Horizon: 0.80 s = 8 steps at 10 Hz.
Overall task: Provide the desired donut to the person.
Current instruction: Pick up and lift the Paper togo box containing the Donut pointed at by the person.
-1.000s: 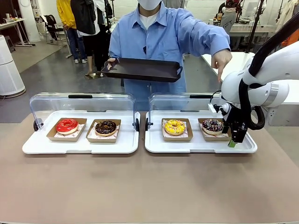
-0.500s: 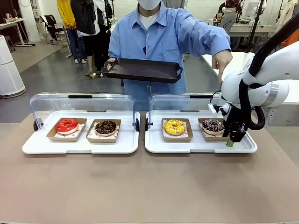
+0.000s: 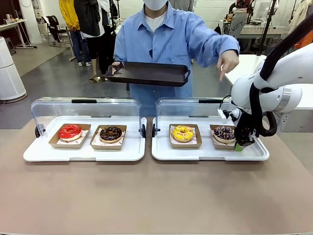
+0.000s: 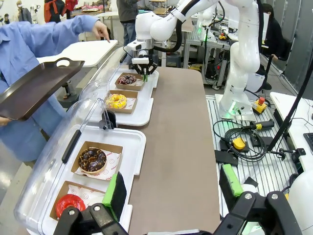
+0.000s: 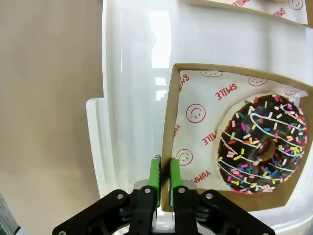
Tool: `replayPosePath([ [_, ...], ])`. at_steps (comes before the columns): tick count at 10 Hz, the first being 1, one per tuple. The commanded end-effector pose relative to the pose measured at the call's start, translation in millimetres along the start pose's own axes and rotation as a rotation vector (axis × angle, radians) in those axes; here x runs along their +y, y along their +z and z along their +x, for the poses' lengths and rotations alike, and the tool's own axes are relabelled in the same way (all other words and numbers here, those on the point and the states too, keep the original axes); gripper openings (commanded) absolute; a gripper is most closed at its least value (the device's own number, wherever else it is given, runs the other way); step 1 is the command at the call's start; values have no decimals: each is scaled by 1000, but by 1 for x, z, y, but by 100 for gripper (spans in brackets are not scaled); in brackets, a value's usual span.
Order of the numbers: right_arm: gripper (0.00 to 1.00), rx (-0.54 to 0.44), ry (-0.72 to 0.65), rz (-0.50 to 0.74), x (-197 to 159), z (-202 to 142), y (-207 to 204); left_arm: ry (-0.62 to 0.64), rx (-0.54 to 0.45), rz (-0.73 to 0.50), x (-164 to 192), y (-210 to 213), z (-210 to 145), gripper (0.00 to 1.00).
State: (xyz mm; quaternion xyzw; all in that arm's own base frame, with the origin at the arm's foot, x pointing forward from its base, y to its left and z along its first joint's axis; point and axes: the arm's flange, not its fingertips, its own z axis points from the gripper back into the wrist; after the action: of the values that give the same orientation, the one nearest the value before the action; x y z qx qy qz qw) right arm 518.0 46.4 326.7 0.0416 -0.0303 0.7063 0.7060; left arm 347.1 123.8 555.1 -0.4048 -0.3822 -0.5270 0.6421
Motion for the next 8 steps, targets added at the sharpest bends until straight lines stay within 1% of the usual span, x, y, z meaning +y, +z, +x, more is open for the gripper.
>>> replayPosePath([
  [1, 0, 4, 11, 17, -2, -2, -4, -7, -3, -2, -1, 1, 1, 100],
  [5, 0, 0, 35, 18, 4, 1, -3, -7, -3, -2, -1, 1, 1, 100],
  [7, 0, 39, 49, -19, 20, 10, 7, -7, -3, -2, -1, 1, 1, 100],
  [8, 0, 77, 28, -50, 34, 17, 20, -7, -3, -2, -1, 1, 1, 100],
])
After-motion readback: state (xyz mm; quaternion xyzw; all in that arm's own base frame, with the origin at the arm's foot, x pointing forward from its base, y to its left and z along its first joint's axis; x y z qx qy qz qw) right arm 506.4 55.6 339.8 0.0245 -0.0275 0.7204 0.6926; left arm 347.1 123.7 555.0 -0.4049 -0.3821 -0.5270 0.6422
